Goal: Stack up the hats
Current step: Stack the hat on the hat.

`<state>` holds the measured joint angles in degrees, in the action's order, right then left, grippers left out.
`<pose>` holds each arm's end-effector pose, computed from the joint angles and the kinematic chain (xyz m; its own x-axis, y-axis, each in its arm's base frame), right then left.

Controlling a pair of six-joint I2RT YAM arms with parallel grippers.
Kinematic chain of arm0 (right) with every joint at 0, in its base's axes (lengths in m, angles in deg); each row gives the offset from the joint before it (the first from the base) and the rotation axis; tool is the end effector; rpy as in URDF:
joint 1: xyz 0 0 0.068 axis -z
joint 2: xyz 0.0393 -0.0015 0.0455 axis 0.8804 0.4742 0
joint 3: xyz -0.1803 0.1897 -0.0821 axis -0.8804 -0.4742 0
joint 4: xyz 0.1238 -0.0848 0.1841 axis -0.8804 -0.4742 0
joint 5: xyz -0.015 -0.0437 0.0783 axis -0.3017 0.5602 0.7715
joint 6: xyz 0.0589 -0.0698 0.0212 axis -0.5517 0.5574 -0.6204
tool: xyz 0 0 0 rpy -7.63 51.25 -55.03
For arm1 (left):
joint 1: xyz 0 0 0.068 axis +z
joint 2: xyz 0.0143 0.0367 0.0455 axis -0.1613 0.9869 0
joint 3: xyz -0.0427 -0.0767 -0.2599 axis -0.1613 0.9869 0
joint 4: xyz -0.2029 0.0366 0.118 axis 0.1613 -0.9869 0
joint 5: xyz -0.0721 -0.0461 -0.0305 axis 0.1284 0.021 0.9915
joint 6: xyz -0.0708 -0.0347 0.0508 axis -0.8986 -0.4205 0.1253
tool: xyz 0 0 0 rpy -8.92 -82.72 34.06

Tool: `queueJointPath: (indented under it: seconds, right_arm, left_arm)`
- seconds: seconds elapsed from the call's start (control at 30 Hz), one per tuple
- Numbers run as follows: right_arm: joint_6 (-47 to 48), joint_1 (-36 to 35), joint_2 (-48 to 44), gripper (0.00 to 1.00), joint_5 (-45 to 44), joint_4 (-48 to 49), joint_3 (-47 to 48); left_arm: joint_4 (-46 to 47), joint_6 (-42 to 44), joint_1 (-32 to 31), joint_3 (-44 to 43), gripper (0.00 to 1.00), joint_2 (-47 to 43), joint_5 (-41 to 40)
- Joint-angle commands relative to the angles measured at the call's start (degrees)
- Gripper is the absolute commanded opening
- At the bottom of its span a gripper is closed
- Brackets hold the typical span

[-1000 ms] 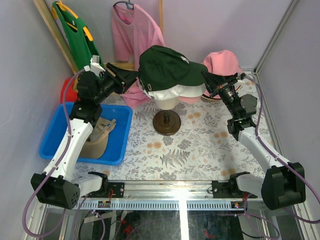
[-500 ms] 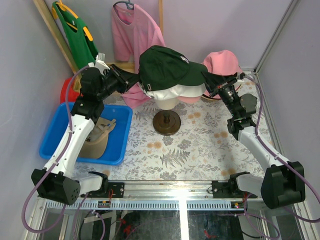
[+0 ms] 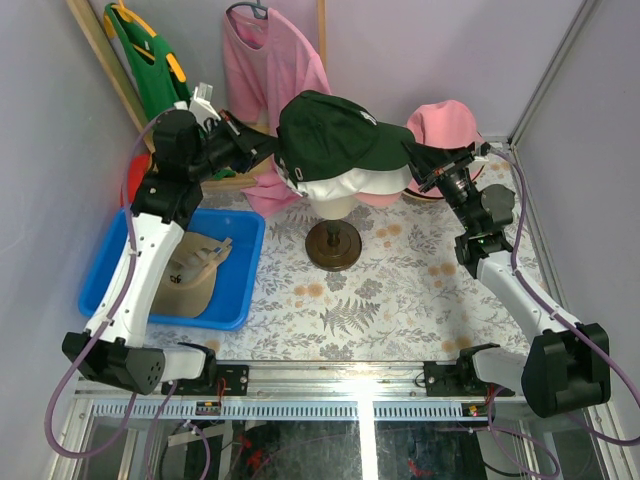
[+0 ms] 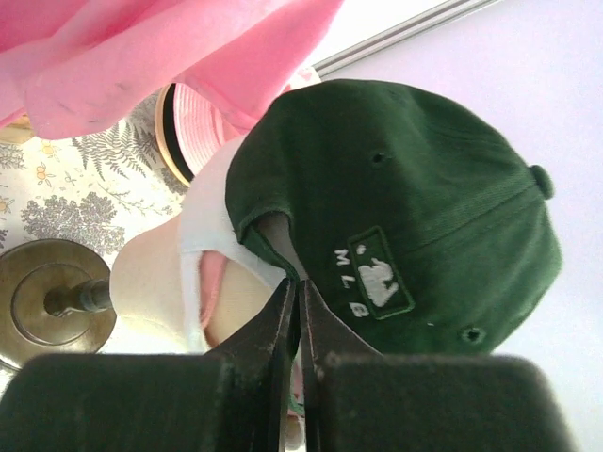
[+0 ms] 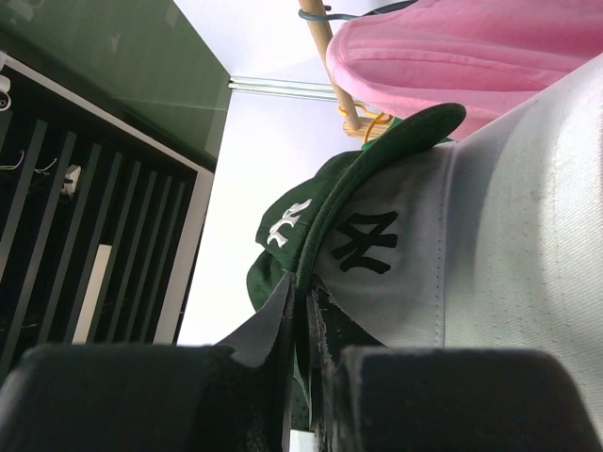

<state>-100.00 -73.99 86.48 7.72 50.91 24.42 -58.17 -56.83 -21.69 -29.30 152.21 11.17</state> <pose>0.2697 0.0891 0.4017 -0.5997 0.7983 0.0556 -0.3264 -0.3075 0.8938 0.2843 -0.1015 0.4456 -0.5917 -0.6059 -0.5318 0.2547 0.4853 -0.8364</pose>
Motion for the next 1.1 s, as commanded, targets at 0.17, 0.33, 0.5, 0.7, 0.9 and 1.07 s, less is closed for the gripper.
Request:
queueJointPath:
  seconds: [0.17, 0.33, 0.5, 0.7, 0.9, 1.07]
  right_arm:
    - [1.8, 0.2, -0.5, 0.0, 2.5, -1.5, 3.8]
    - [1.8, 0.2, -1.0, 0.0, 2.7, -2.3, 4.1]
    - [2.6, 0.3, -1.7, 0.0, 2.9, -3.9, 4.0]
    - [3.2, 0.2, -2.5, 0.0, 3.0, -6.3, 4.1]
    - [3.8, 0.3, -3.3, 0.0, 3.4, -8.3, 3.7]
    - [4.3, 0.6, -3.5, 0.0, 4.3, -9.9, 2.8]
  left_arm:
    - [-15.8, 9.3, 0.4, -13.2, 0.0, 3.2, 6.4]
    - [-22.1, 12.4, 1.6, -18.0, 0.0, 5.5, 9.7]
    - [-26.7, 15.3, 2.5, -20.1, 0.0, 6.2, 10.9]
    - [-27.5, 16.0, 3.2, -19.9, 0.0, 5.8, 12.0]
    - [-27.5, 16.4, 3.2, -16.1, 0.0, 4.6, 12.3]
    - [-26.2, 16.1, 3.2, -12.1, 0.0, 3.2, 12.2]
